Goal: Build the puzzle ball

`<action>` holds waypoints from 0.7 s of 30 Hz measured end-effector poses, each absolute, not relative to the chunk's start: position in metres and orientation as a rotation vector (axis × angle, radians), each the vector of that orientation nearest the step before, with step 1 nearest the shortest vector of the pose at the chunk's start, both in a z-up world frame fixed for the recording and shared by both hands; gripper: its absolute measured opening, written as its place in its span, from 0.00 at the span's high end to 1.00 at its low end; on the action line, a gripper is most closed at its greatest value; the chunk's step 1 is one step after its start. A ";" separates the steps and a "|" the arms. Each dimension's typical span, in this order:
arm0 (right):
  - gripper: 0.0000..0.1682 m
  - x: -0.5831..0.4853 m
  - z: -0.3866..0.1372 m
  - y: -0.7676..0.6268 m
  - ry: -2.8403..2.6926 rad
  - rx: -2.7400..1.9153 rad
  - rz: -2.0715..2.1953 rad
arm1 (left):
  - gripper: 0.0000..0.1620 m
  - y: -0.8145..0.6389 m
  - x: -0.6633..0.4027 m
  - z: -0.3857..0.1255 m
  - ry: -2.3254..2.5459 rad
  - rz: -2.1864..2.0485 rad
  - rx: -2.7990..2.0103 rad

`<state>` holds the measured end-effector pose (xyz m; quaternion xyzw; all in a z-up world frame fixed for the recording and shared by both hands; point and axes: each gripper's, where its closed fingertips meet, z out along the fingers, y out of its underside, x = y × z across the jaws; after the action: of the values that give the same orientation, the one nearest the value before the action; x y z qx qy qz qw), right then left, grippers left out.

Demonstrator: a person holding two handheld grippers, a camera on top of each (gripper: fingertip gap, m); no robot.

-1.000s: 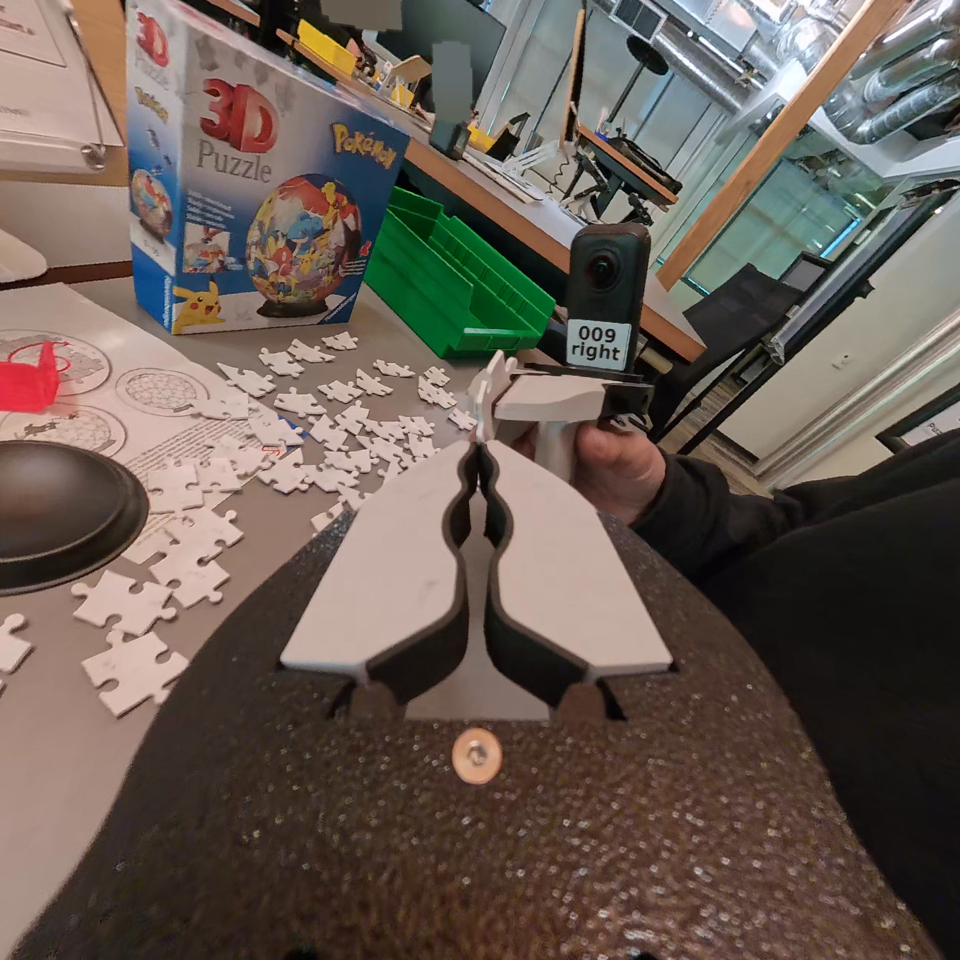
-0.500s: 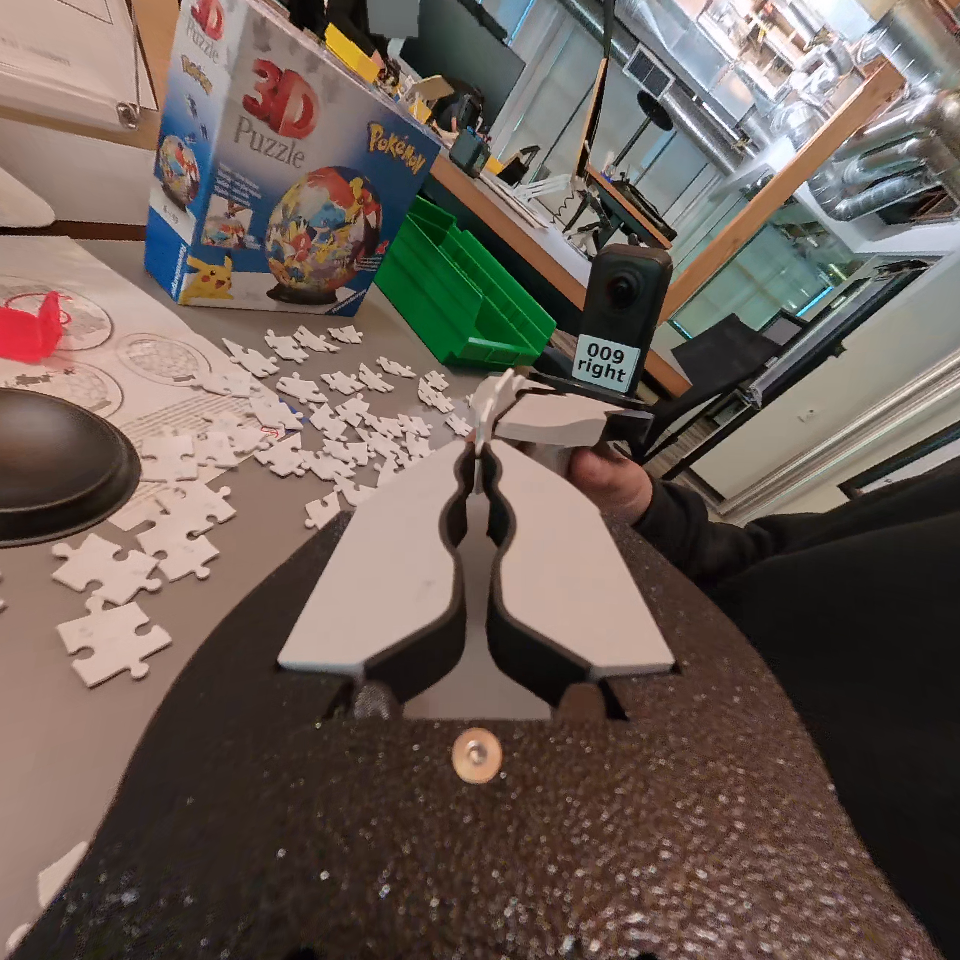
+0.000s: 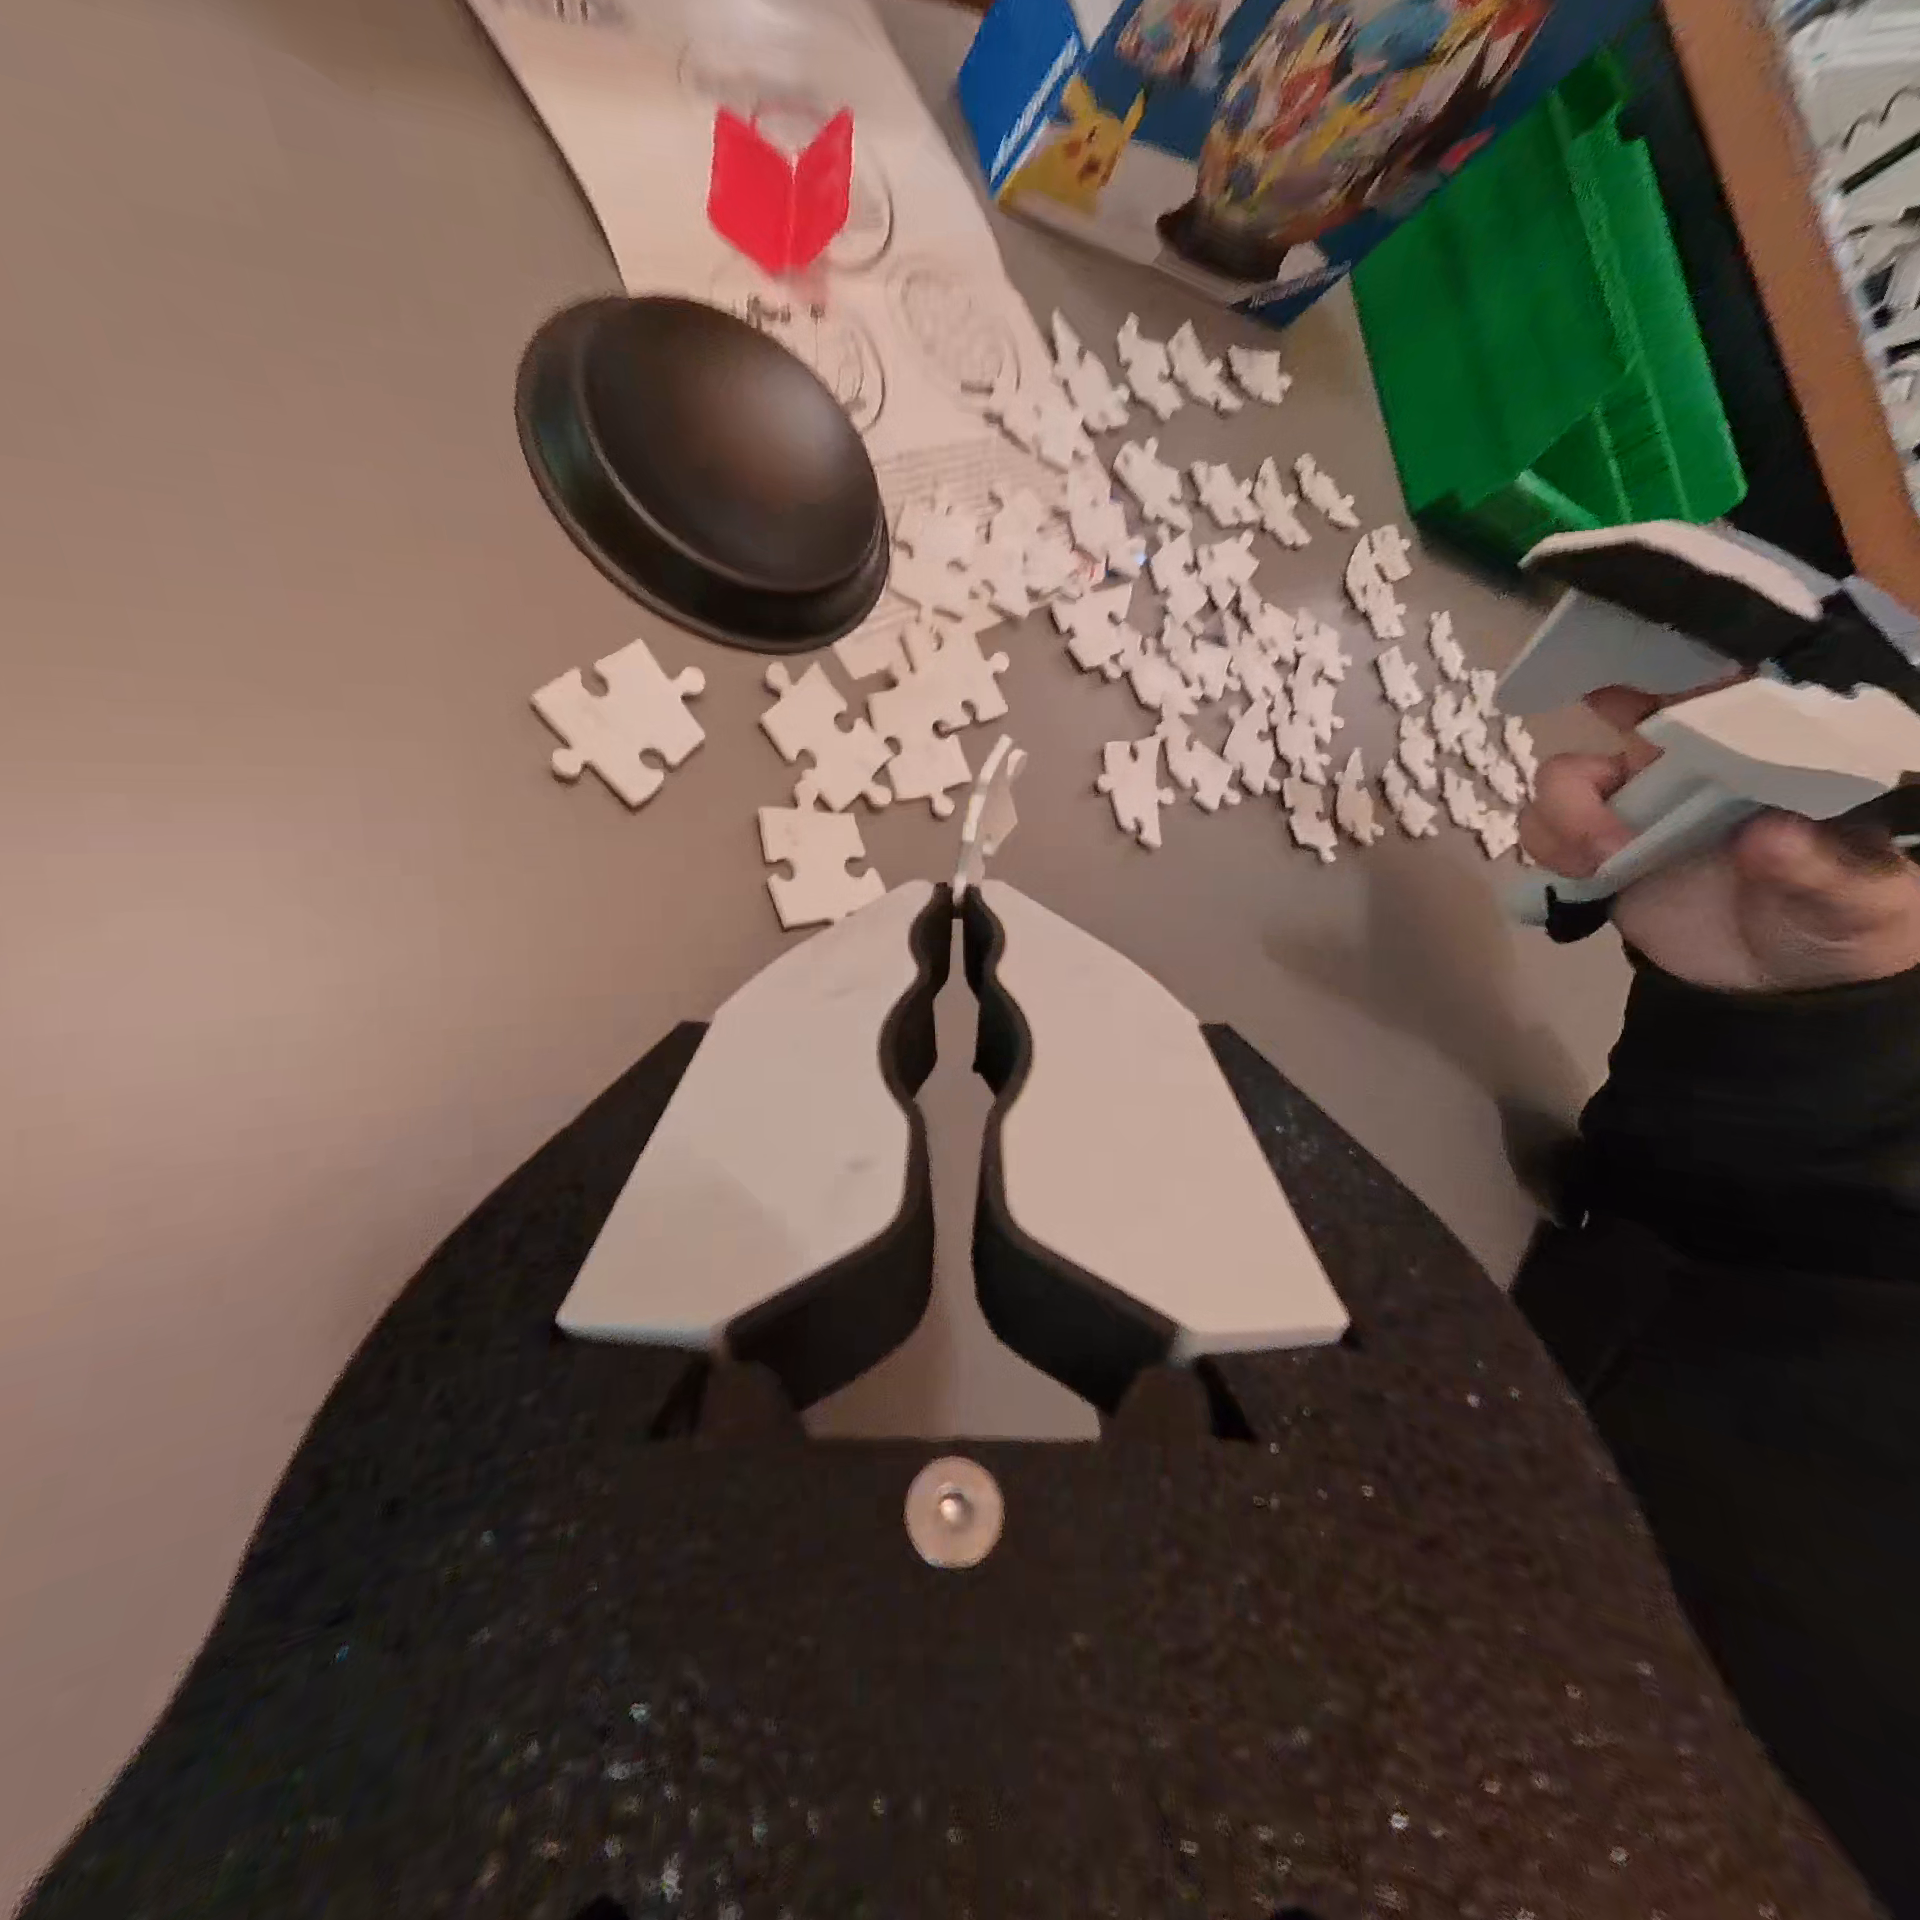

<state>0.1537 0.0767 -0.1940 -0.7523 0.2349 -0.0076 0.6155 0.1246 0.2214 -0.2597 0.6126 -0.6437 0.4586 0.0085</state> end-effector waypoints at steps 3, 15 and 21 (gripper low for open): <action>0.70 0.155 -0.197 0.071 0.559 -1.740 -0.014 | 0.99 0.219 0.125 -0.279 -2.037 1.317 1.942; 0.71 0.155 -0.203 0.071 0.541 -1.787 -0.038 | 1.00 0.207 0.128 -0.300 -2.084 1.173 1.963; 0.71 0.155 -0.204 0.073 0.539 -1.795 -0.037 | 0.99 0.196 0.132 -0.302 -2.127 1.159 1.946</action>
<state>0.1552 0.0728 -0.2039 -0.7716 0.2316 -0.0159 0.5922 0.1319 0.1965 -0.3021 0.6263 -0.6844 0.3729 0.0174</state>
